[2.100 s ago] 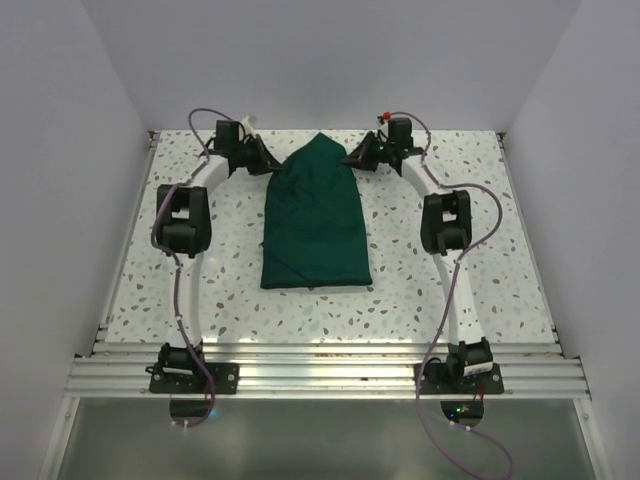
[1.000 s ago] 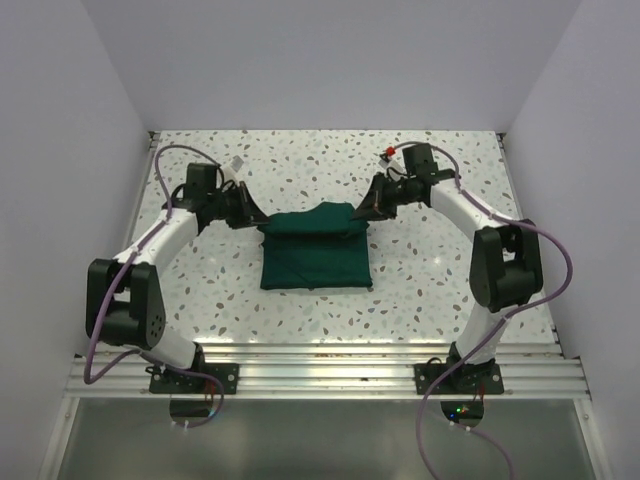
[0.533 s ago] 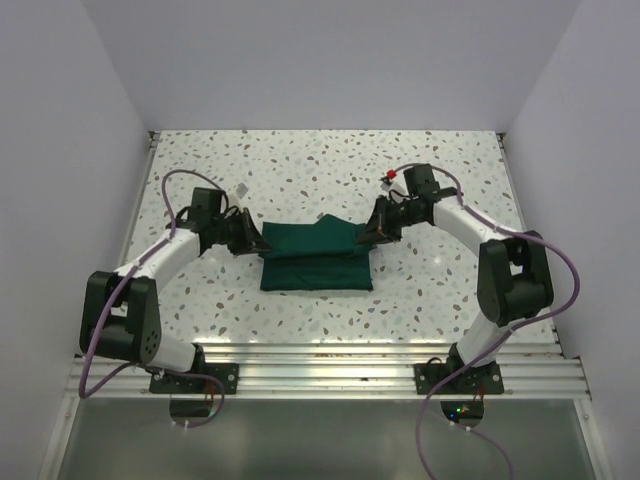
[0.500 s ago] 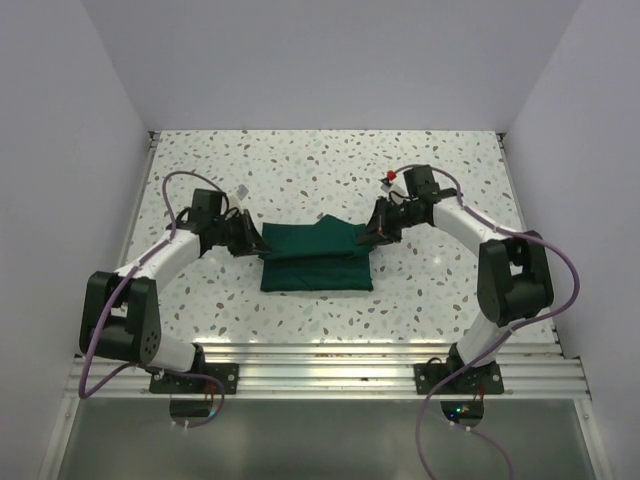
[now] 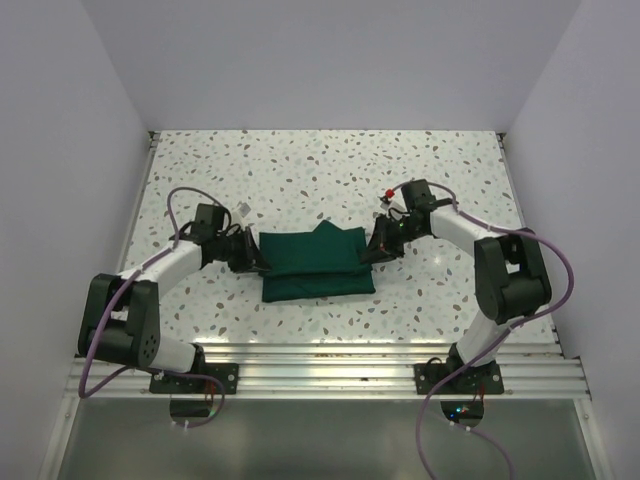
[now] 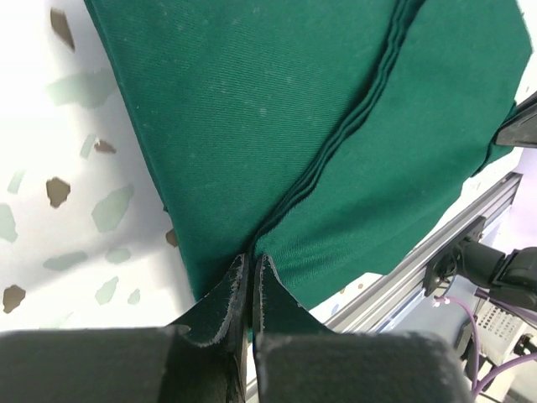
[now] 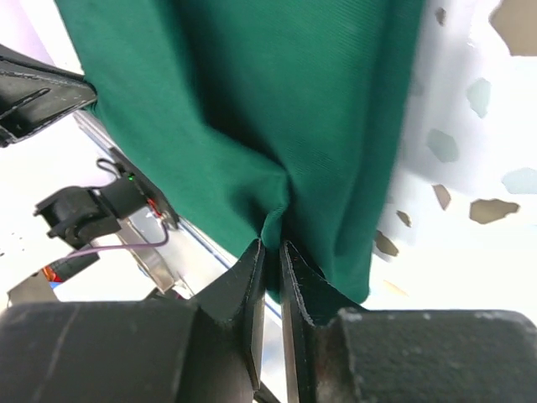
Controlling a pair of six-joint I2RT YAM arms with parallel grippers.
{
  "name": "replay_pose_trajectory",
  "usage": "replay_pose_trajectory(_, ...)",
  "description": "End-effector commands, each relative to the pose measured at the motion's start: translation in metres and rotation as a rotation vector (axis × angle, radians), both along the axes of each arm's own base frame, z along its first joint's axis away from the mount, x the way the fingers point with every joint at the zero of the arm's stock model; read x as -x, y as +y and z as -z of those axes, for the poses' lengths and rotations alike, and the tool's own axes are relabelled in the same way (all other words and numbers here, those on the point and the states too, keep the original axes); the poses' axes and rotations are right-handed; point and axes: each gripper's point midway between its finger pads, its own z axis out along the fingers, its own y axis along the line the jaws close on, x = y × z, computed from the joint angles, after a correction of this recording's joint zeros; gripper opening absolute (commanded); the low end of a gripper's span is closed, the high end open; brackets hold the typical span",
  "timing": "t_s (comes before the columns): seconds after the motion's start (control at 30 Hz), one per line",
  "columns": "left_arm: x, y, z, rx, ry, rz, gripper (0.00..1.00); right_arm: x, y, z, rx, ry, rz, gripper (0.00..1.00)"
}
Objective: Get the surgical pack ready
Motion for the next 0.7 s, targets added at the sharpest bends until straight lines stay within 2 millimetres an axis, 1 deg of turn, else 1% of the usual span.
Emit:
replay_pose_trajectory(0.0, 0.008, 0.007, 0.005, -0.032, -0.016, 0.017, 0.00, 0.008, -0.010, 0.013, 0.062, 0.021, -0.020, 0.15)
replay_pose_trajectory(0.07, 0.012, 0.006, 0.007, -0.022, -0.006, 0.019, 0.00, 0.009, -0.012, 0.016, 0.066, 0.034, -0.018, 0.17)
replay_pose_trajectory(0.1, 0.012, 0.005, 0.008, -0.020, -0.002, 0.018, 0.02, 0.010, -0.012, 0.018, 0.070, 0.040, -0.018, 0.18)
replay_pose_trajectory(0.13, 0.013, 0.005, 0.009, -0.017, -0.002, 0.019, 0.12, 0.011, -0.012, 0.019, 0.074, 0.042, -0.023, 0.19)
replay_pose_trajectory(0.2, 0.015, 0.002, 0.005, 0.001, -0.010, 0.036, 0.24, 0.010, -0.014, 0.016, 0.078, 0.025, -0.036, 0.23)
replay_pose_trajectory(0.23, 0.014, 0.002, 0.001, 0.005, -0.020, 0.041, 0.38, 0.008, -0.013, 0.009, 0.077, -0.001, -0.045, 0.29)
replay_pose_trajectory(0.3, 0.010, 0.002, -0.012, 0.005, -0.069, 0.046, 0.51, -0.002, -0.010, -0.007, 0.065, -0.081, -0.071, 0.36)
replay_pose_trajectory(0.33, 0.007, 0.002, -0.020, 0.002, -0.097, 0.045, 0.60, -0.013, -0.006, -0.023, 0.050, -0.149, -0.074, 0.46)
replay_pose_trajectory(0.4, 0.002, 0.004, -0.032, -0.011, -0.126, 0.043, 0.67, -0.024, 0.004, -0.040, 0.013, -0.209, -0.080, 0.54)
replay_pose_trajectory(0.43, -0.001, 0.005, -0.038, -0.019, -0.147, 0.036, 0.68, -0.035, 0.011, -0.051, -0.010, -0.264, -0.079, 0.56)
replay_pose_trajectory(0.47, -0.004, 0.006, -0.044, -0.020, -0.163, 0.029, 0.68, -0.043, 0.019, -0.059, -0.017, -0.308, -0.083, 0.66)
replay_pose_trajectory(0.5, -0.006, 0.006, -0.048, -0.023, -0.171, 0.021, 0.69, -0.049, 0.024, -0.061, -0.013, -0.342, -0.083, 0.71)
replay_pose_trajectory(0.53, -0.008, 0.009, -0.052, -0.035, -0.186, 0.006, 0.69, -0.060, 0.030, -0.069, -0.019, -0.398, -0.086, 0.76)
replay_pose_trajectory(0.57, -0.009, 0.009, -0.056, -0.036, -0.196, -0.004, 0.69, -0.066, 0.036, -0.061, -0.016, -0.399, -0.107, 0.80)
replay_pose_trajectory(0.6, -0.010, 0.010, -0.059, -0.037, -0.198, -0.021, 0.70, -0.068, 0.044, -0.059, -0.016, -0.410, -0.131, 0.85)
replay_pose_trajectory(0.63, -0.011, 0.012, -0.062, -0.045, -0.212, -0.036, 0.70, -0.078, 0.048, -0.061, -0.009, -0.439, -0.146, 0.86)
replay_pose_trajectory(0.67, -0.009, 0.014, -0.063, -0.048, -0.205, -0.049, 0.70, -0.083, 0.053, -0.047, 0.002, -0.417, -0.158, 0.88)
